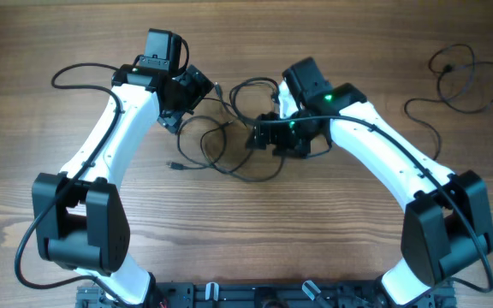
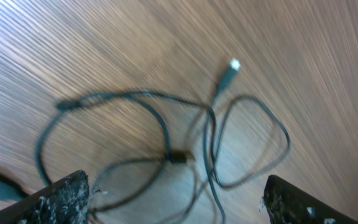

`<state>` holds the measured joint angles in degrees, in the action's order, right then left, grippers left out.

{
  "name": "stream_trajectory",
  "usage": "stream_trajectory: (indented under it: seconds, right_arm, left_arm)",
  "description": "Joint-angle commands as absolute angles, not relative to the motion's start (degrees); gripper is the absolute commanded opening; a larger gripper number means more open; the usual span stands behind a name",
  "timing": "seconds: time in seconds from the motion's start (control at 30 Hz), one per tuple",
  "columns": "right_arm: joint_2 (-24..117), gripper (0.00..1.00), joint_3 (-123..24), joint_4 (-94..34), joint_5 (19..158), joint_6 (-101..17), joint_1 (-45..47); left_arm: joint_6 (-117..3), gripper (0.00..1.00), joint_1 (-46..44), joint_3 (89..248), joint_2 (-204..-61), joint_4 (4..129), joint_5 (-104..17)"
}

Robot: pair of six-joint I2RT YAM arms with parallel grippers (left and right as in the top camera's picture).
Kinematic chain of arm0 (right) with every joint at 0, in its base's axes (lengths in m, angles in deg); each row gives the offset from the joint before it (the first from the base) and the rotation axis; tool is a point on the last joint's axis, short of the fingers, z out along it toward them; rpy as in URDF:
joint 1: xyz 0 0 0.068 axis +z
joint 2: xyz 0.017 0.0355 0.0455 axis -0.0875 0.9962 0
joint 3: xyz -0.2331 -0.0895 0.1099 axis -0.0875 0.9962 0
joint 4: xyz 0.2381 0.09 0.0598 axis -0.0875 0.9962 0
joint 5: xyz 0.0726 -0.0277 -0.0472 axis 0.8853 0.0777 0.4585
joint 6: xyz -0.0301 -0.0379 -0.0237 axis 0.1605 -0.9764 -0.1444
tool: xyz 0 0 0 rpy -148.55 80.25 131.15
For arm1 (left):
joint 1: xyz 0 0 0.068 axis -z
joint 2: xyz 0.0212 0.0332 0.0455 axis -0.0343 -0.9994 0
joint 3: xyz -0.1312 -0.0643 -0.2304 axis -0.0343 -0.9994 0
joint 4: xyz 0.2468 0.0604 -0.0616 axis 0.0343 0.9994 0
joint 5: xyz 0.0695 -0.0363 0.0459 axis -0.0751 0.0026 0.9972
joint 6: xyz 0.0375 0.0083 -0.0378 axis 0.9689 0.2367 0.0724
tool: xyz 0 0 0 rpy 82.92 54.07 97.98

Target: Untangle cables

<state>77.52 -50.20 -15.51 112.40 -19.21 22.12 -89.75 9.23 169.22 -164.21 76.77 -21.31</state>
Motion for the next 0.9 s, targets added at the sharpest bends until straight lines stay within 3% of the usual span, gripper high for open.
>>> stream_trajectory:
  seconds: [0.0, 0.03, 0.13, 0.17, 0.2, 0.27, 0.4, 0.5, 0.87]
  right_arm:
    - [78.4, 0.9, -46.2, -15.5, 114.9, 15.8, 23.8]
    - [78.4, 0.95, -45.5, -15.5, 115.1, 21.4, 24.5]
    - [78.4, 0.89, -45.3, -17.1, 115.1, 27.8, 28.2]
    - [78.4, 0.99, -45.3, -18.2, 115.0, 29.2, 29.3]
    - [78.4, 1.0, -45.3, -19.7, 114.7, 31.3, 30.6]
    - [78.4, 0.89, -45.3, -22.1, 111.9, 37.3, 33.3]
    - [78.4, 0.89, -45.3, -24.6, 105.8, 46.1, 37.7]
    - [78.5, 0.95, -45.3, -28.1, 101.1, 47.7, 39.3]
    - [83.6, 0.79, -45.2, -25.9, 94.0, 58.7, 39.8]
  left_arm:
    - [-89.7, 0.92, 9.0, 169.2, -164.8, 76.8, -12.8]
    - [-89.7, 0.93, 9.0, 169.2, -164.8, 76.8, -12.2]
    - [-89.7, 0.95, 9.0, 169.2, -164.8, 77.1, -10.7]
    - [-89.7, 0.95, 9.0, 169.2, -164.8, 77.3, -10.8]
    - [-89.7, 0.95, 9.0, 169.2, -164.8, 77.6, -10.8]
    - [-89.7, 1.0, 9.1, 169.2, -164.8, 78.8, -10.9]
    - [-89.7, 1.0, 9.1, 169.2, -164.8, 79.8, -10.9]
    - [-89.7, 1.0, 9.1, 169.2, -164.8, 79.8, -10.8]
    - [-89.7, 1.0, 9.1, 169.2, -164.8, 79.7, -10.9]
